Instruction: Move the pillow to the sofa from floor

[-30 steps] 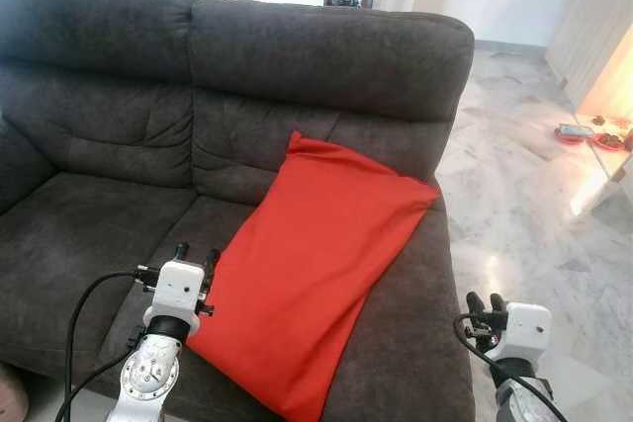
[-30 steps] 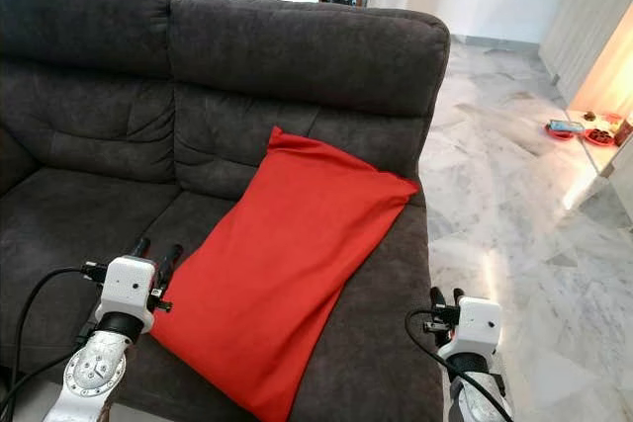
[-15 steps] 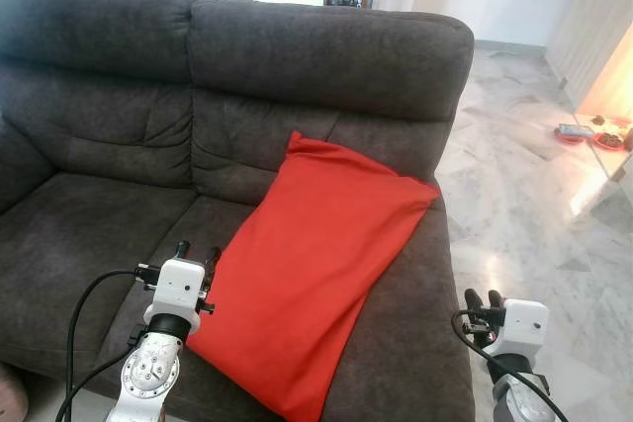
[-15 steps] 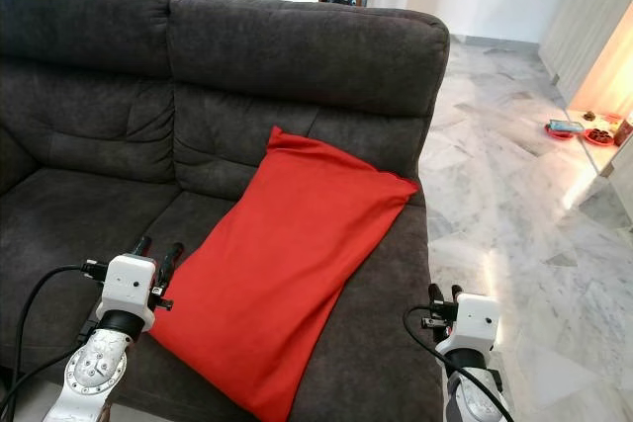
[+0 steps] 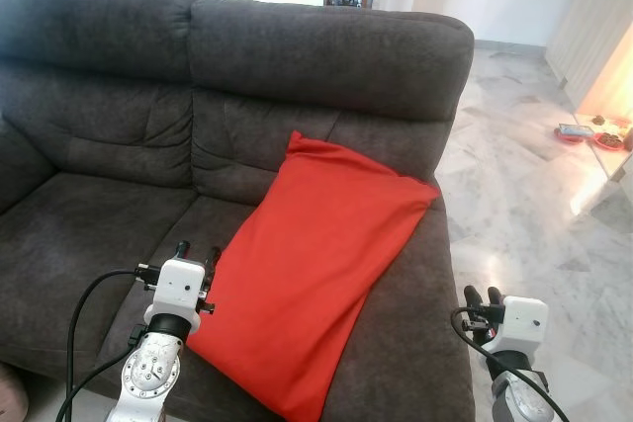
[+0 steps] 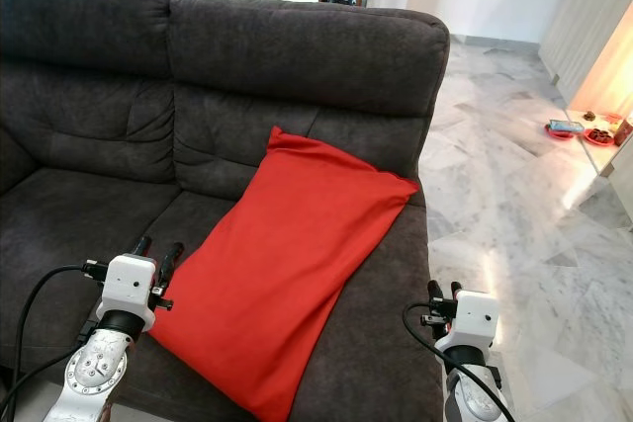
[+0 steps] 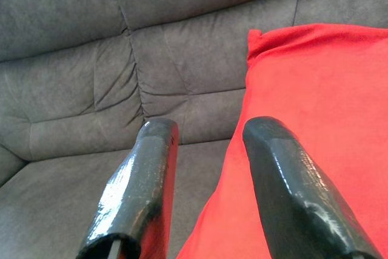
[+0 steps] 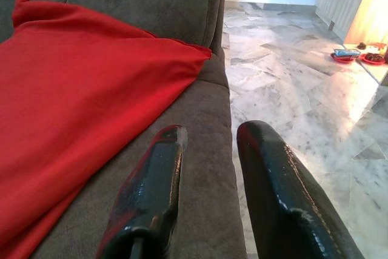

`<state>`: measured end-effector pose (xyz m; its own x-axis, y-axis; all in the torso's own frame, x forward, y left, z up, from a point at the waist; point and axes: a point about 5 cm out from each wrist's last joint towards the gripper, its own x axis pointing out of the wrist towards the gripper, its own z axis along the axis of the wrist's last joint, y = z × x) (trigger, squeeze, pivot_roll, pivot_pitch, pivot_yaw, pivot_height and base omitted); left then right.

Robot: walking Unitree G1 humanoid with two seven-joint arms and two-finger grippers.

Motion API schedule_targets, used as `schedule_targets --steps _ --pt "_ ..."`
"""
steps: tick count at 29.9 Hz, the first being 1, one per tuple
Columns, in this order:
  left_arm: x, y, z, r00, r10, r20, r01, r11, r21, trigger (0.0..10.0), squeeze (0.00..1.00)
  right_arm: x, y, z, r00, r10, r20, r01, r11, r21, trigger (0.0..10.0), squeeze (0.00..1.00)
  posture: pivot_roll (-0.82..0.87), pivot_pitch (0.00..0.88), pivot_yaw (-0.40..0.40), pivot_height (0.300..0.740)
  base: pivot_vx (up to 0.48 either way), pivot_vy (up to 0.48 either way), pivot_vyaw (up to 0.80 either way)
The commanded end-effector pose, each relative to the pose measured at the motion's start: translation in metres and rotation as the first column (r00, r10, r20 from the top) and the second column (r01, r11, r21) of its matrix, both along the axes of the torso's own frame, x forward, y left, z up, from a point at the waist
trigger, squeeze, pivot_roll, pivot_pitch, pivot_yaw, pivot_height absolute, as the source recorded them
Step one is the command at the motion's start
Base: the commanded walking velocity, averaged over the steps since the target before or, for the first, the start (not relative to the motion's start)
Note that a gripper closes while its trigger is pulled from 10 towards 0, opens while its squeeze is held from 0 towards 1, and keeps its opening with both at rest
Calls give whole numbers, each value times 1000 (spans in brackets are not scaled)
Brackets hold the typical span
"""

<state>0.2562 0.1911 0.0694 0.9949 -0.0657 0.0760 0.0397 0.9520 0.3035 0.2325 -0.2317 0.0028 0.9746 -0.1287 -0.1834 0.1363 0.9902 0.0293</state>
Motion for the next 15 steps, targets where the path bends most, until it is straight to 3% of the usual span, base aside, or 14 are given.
schedule_targets --steps 1,12,15 --pt "3 -2 2 1000 -4 10 3 1000 6 10000 0 1 -3 1 1000 -14 6 14 1000 1 10000 0 117 0 -52 740 0 0 0" --pt "3 -2 2 1000 -6 11 6 1000 5 10000 0 2 -3 1 1000 -15 6 15 1000 -1 10000 0 116 0 -51 740 0 0 0" --pt "3 -2 2 1000 -5 11 5 1000 3 10000 0 1 -4 1 1000 -17 6 17 1000 -1 10000 0 116 0 -51 740 -240 0 0"
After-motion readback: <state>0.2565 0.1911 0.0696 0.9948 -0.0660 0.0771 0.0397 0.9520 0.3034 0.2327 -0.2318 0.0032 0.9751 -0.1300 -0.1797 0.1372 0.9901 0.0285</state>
